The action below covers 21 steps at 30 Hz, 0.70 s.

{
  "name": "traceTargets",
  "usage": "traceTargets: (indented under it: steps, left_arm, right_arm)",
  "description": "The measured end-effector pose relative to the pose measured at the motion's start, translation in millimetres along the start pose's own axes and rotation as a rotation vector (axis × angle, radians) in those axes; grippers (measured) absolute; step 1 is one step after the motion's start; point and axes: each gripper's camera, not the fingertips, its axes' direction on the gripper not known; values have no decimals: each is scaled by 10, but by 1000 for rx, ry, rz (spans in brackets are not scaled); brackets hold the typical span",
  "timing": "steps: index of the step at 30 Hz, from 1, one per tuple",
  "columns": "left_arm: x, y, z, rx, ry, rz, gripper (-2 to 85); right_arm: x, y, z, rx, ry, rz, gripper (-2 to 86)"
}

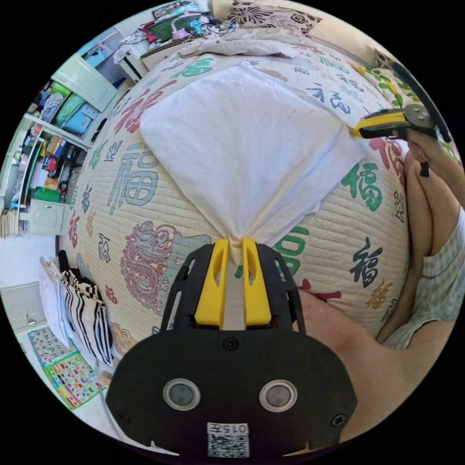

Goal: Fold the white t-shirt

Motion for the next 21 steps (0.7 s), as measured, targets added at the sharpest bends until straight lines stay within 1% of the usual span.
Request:
traceTargets:
  steps: [5, 9, 14, 16, 17, 18, 19, 21]
  left_arm:
    - [70, -33, 10, 28, -103, 80, 39]
    - [89, -111, 33, 13, -180, 152, 34]
    - [-123, -114, 44, 34, -169, 150, 41]
    - [-293, -89, 9, 65, -136, 130, 63]
    - [-477, -46, -51, 105, -59, 82, 75]
    - [-714, 28, -124, 156, 54, 22, 82]
    - [-845, 76, -163, 188, 114, -9, 84]
    - [-1458, 314, -304, 370, 329, -166, 87]
  right_arm:
    - [156, -158, 29, -11, -7, 22, -4]
    - [306, -313, 50, -36, -1, 10, 1]
    - [569, -413, 45, -16, -51, 24, 28]
    - [713, -402, -6, 29, -91, 56, 37]
    - [825, -390, -61, 60, -110, 76, 39]
    - [957, -386, -136, 94, -129, 97, 43]
    - [1032, -391, -178, 113, -141, 110, 45]
    - [1360, -460, -360, 213, -201, 142, 59]
